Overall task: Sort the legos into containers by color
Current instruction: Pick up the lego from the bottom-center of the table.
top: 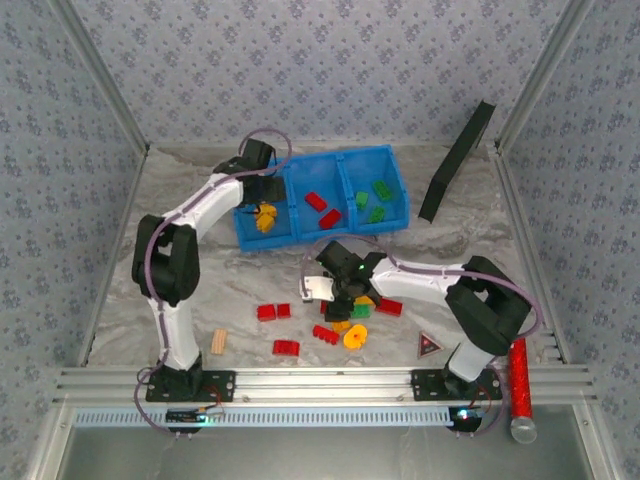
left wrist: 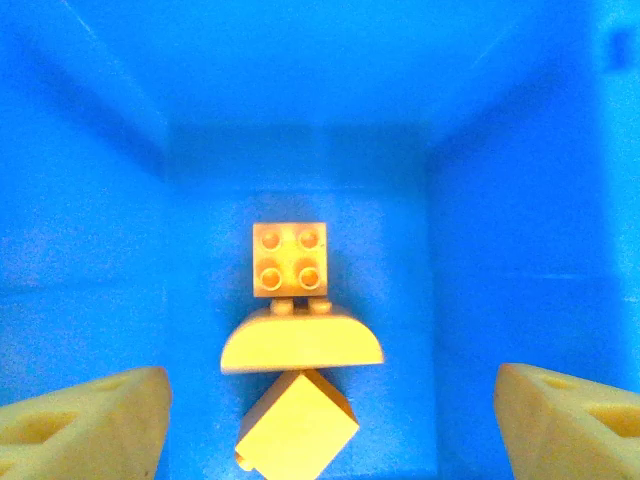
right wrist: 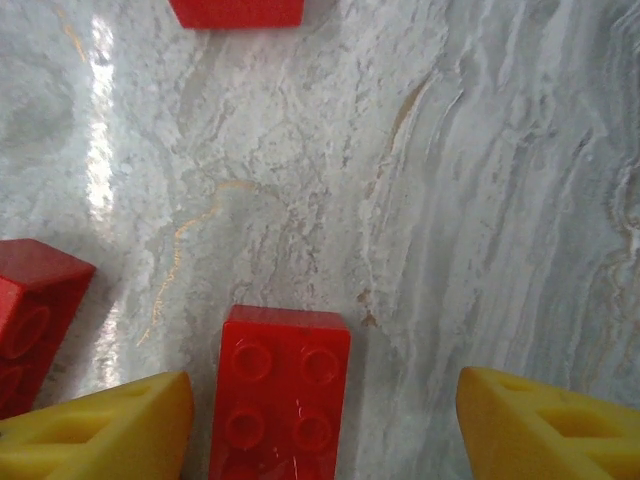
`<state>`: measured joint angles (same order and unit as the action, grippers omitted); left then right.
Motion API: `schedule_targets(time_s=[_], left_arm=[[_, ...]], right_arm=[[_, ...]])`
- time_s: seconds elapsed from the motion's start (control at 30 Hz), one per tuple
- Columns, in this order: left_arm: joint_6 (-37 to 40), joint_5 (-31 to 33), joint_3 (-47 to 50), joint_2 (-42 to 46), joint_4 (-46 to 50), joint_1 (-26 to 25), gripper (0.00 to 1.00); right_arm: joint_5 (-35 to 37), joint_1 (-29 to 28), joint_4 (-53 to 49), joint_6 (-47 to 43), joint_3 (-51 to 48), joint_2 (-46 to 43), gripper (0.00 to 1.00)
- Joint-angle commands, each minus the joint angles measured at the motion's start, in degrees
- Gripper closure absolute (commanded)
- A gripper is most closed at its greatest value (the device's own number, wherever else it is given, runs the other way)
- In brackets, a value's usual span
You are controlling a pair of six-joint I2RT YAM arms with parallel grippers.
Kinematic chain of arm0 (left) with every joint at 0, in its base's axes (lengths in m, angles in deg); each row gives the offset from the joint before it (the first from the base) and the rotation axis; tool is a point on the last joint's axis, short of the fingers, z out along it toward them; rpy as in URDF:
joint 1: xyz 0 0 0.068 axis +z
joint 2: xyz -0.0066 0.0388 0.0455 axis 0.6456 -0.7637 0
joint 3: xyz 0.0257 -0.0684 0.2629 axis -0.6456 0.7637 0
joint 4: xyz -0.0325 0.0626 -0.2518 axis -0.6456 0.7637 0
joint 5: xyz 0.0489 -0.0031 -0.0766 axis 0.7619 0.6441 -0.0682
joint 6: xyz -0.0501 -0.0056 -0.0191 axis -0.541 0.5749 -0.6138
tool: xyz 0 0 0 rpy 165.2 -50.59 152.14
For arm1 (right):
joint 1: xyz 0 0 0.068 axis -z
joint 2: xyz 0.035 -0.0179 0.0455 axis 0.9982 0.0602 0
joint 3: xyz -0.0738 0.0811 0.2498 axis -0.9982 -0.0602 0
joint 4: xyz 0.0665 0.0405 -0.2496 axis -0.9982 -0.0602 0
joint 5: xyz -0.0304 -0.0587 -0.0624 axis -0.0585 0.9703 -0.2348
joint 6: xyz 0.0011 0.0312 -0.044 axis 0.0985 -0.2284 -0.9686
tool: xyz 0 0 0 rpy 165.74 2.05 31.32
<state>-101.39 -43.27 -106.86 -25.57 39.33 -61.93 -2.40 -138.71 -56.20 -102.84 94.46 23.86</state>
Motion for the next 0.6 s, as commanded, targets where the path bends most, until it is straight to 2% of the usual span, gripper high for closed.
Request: schedule_targets(time_s=[0.0, 0.1, 0.23, 0.3, 0.57], left_arm=[[1.1, -1.8, -0.2, 5.0, -0.6, 0.7, 0.15], [1.1, -2.8, -0.3, 6.8, 0.0, 1.3, 0.13], [1.1, -3.5, 0.1, 8.6, 0.4, 1.7, 0.12], [1.1, -3.9, 0.3, 9.4, 0.8, 1.8, 0.12], [2.4, -4.3, 1.8, 13.7, 3.1, 1.8, 0.12]], right_arm=[[2.4, -0.9, 0.6, -2.1, 0.0, 2.1, 0.32], [3.0, -1.1, 1.2, -2.3, -0.3, 3.3, 0.42], [2.6, -1.2, 1.4, -2.0, 0.1, 3.8, 0.66], [2.7, -1.2, 1.3, -1.9, 0.2, 3.5, 0.74], [-1.2, 3.1, 1.4, 1.2, 2.5, -4.4, 0.81]])
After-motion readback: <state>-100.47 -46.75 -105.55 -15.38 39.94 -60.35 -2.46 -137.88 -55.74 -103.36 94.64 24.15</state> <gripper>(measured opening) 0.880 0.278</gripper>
